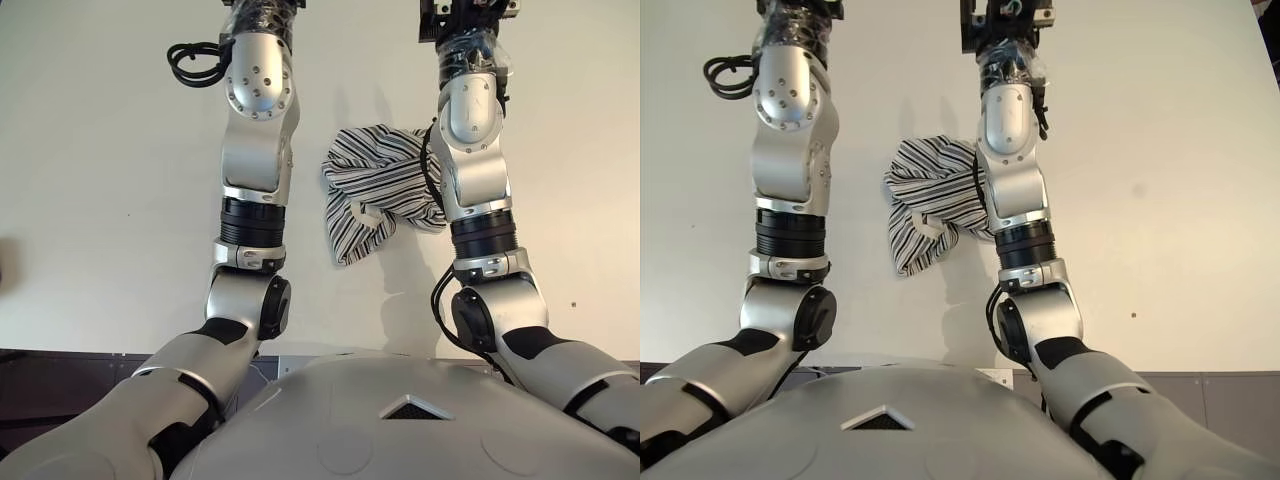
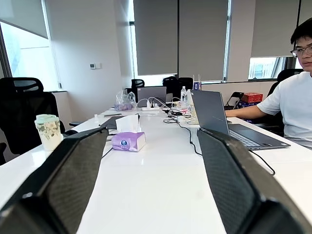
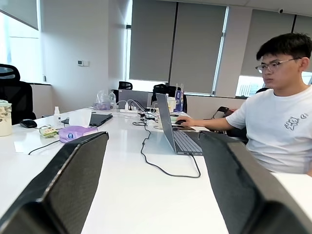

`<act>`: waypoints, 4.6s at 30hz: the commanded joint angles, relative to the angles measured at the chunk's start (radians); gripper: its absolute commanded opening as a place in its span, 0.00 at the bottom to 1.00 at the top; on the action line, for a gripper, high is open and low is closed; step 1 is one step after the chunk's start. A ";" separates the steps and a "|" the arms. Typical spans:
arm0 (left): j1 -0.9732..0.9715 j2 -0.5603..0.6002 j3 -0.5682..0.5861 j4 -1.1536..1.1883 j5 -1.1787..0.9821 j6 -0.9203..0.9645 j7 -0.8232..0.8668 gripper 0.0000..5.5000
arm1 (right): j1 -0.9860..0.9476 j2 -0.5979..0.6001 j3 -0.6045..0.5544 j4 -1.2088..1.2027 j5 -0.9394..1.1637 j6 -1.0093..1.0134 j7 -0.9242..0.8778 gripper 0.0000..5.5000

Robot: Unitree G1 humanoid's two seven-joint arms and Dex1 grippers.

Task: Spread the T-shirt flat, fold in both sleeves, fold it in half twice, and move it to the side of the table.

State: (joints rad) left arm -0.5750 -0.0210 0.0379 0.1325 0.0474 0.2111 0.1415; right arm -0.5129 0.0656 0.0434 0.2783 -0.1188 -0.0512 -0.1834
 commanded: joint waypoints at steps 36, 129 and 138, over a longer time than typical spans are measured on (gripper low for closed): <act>-0.036 -0.111 -0.071 0.121 0.031 -0.017 0.055 0.61 | -0.157 0.006 -0.007 0.169 0.037 -0.007 0.030 0.62; 0.800 0.673 -0.340 -0.419 0.048 0.080 -0.773 0.61 | 0.462 -0.478 0.292 -0.334 -0.054 0.176 0.714 0.62; 0.844 0.797 -0.393 -0.292 0.154 -0.050 -0.824 0.61 | 0.097 -0.491 0.063 0.383 -0.068 0.130 0.363 0.62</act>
State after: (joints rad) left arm 0.1772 0.6836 -0.3072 -0.2748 0.1056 0.1300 -0.6395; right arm -0.2536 -0.4069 0.2676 0.2846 -0.2329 0.0700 0.3524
